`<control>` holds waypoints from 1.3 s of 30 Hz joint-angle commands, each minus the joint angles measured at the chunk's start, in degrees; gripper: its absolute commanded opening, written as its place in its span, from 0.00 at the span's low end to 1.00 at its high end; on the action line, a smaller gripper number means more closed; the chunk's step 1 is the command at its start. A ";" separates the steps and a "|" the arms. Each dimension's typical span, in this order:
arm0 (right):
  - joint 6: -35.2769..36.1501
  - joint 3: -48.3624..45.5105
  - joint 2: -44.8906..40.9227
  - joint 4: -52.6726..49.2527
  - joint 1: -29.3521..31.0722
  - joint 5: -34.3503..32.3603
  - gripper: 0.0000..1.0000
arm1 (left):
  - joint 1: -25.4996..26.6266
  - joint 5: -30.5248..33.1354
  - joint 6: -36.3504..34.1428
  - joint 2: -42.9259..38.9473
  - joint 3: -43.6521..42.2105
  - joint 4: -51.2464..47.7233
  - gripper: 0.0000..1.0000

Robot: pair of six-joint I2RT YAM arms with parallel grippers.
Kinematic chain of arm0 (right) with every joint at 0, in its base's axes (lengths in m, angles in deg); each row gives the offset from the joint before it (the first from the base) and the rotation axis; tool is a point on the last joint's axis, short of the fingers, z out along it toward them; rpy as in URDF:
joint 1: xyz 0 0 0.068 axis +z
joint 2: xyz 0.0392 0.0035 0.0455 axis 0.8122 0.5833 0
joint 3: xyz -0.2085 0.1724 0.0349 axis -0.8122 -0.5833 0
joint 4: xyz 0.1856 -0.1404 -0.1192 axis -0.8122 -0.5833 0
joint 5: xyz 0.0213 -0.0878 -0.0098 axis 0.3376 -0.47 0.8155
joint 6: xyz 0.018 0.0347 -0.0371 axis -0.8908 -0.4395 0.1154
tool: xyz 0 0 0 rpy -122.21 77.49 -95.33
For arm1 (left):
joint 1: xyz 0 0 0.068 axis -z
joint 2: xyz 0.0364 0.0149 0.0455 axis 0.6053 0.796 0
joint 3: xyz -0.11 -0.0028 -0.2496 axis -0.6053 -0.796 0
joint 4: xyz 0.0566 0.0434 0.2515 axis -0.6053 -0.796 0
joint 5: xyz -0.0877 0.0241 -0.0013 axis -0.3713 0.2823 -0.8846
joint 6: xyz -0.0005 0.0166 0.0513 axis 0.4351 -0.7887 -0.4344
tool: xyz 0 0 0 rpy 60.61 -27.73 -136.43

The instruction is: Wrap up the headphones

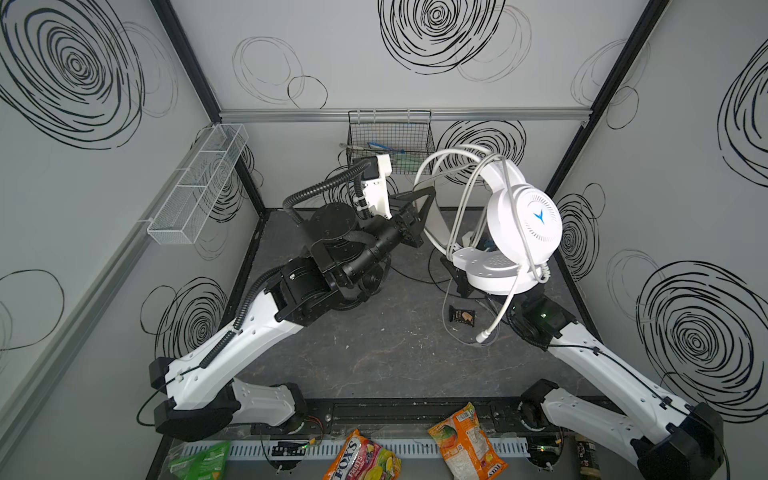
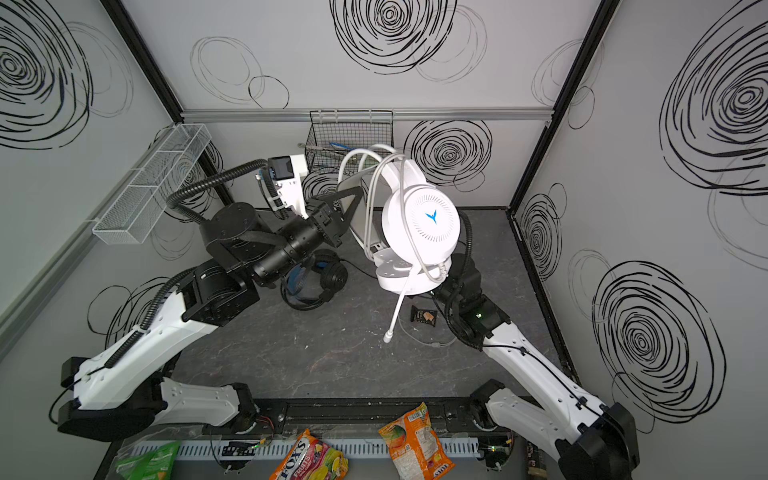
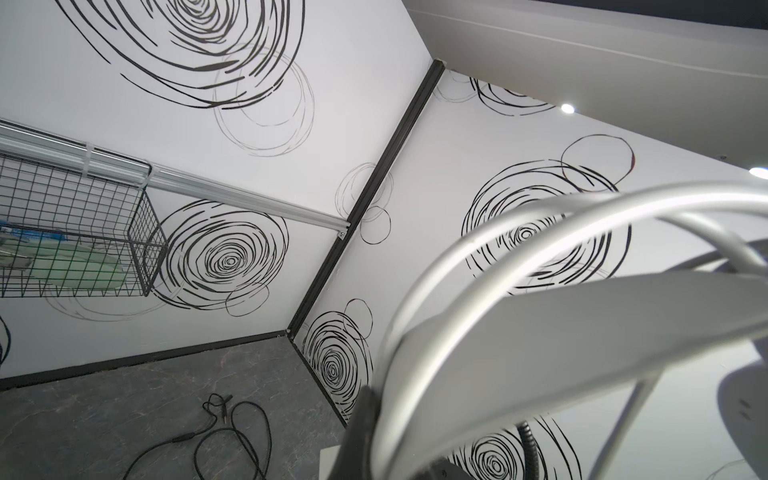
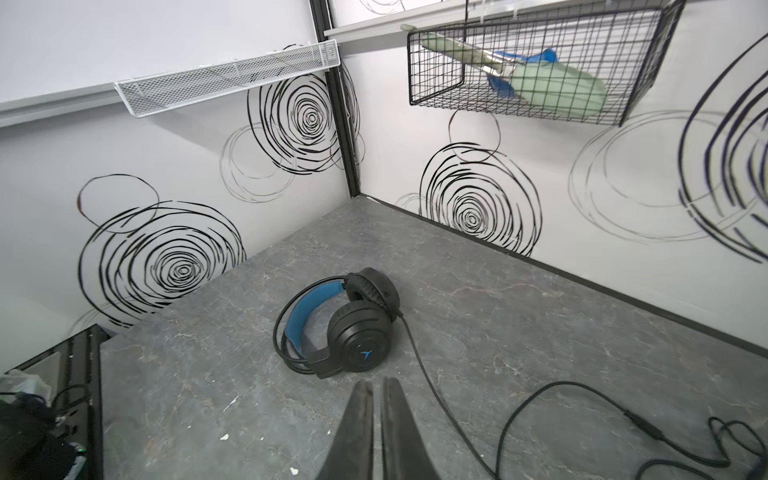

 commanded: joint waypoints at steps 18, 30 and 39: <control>-7.29 -4.99 6.91 9.86 8.43 7.03 0.04 | -1.21 11.04 9.21 2.91 4.92 13.62 0.00; -3.38 -5.42 4.46 2.74 17.28 2.27 0.00 | -8.30 23.66 10.48 3.76 4.55 6.28 0.00; -0.47 -4.62 1.56 -3.09 25.46 -2.92 0.00 | -16.27 27.95 4.92 6.16 0.44 3.87 0.00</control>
